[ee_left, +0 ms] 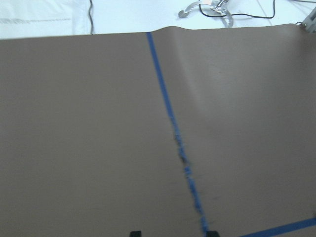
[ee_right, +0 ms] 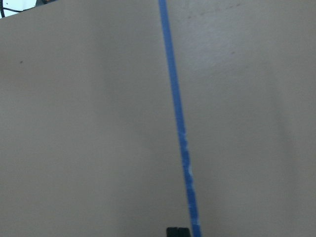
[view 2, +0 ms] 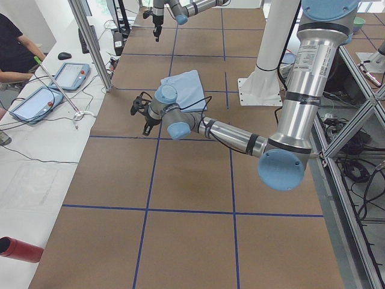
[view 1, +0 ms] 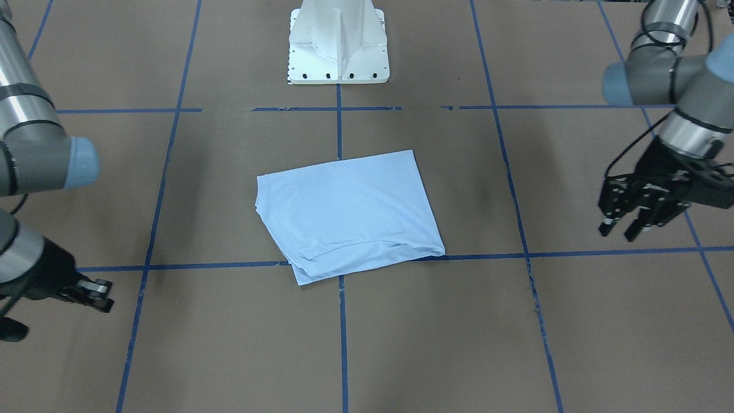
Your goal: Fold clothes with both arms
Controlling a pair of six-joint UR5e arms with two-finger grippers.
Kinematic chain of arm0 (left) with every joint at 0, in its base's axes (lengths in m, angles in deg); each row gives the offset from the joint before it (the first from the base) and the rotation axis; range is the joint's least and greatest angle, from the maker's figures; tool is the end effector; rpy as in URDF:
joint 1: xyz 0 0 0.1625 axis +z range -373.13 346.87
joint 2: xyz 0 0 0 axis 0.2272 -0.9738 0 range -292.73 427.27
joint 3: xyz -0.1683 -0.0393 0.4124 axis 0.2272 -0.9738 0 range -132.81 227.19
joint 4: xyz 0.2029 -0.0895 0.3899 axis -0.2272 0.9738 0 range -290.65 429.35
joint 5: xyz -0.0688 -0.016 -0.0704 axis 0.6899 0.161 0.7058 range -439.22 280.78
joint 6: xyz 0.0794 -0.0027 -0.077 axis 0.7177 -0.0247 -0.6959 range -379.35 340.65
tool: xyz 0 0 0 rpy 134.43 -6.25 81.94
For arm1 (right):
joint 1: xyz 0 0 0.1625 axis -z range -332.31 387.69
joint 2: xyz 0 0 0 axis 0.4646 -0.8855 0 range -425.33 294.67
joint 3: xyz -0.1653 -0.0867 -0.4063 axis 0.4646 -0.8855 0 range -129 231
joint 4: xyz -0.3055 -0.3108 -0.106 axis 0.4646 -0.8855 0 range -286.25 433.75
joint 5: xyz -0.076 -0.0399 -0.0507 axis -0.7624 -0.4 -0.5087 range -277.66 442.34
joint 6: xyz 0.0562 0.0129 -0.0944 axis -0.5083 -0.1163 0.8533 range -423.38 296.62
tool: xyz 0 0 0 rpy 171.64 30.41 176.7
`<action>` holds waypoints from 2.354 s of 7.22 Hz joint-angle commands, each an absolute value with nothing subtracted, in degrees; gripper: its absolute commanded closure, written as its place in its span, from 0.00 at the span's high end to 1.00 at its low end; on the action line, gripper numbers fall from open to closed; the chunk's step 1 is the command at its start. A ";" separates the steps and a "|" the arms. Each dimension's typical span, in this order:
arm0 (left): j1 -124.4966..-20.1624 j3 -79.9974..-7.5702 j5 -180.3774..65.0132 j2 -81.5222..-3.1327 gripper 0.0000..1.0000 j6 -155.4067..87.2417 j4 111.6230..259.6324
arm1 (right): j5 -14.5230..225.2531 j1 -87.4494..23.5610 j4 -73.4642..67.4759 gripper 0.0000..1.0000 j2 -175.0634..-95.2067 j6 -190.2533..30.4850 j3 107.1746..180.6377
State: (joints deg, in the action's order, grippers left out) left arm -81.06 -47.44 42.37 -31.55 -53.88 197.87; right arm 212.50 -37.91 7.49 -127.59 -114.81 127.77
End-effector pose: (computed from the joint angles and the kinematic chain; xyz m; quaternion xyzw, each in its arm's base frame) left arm 0.1635 -0.6035 0.4844 0.2552 0.4153 0.0247 0.8728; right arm -0.2548 -0.7116 0.4557 0.0435 -0.4450 0.0979 0.8891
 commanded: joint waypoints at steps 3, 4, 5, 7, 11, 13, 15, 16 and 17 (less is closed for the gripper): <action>-97.32 -44.24 51.30 -32.48 0.54 -24.57 172.48 | 214.88 -49.98 -16.76 0.00 -151.16 -84.37 155.68; -97.94 -42.74 54.35 -32.14 0.54 -23.23 172.10 | 214.80 -51.49 -25.74 0.00 -151.72 -78.12 159.42; -98.56 -44.38 55.16 -29.70 0.58 -23.22 171.66 | 214.53 -52.11 -29.13 0.99 -151.90 -75.10 160.59; -100.40 -46.15 55.95 -24.51 1.00 -19.54 171.57 | 214.88 -52.03 -28.99 1.00 -152.43 -75.25 159.38; -100.67 -46.77 57.02 -25.19 1.00 -20.14 166.82 | 214.71 -52.12 -28.73 1.00 -154.27 -75.51 159.01; -101.11 -49.12 57.28 -24.50 1.00 -20.67 164.29 | 213.14 -52.12 -28.64 1.00 -154.10 -74.81 158.75; -101.20 -53.44 56.93 -22.23 1.00 -17.79 156.36 | 212.95 -52.12 -28.64 1.00 -154.18 -74.81 158.05; -101.37 -53.62 56.75 -21.68 1.00 -13.85 156.36 | 213.04 -52.12 -28.64 1.00 -154.10 -74.72 156.92; -101.99 -55.71 56.75 -21.16 1.00 -13.29 156.10 | 213.12 -52.12 -28.64 1.00 -154.10 -74.72 155.43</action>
State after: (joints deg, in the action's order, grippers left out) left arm -101.48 -53.87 56.82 -21.97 -15.23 156.66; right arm 213.05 -52.12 -28.65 -154.11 -74.76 156.99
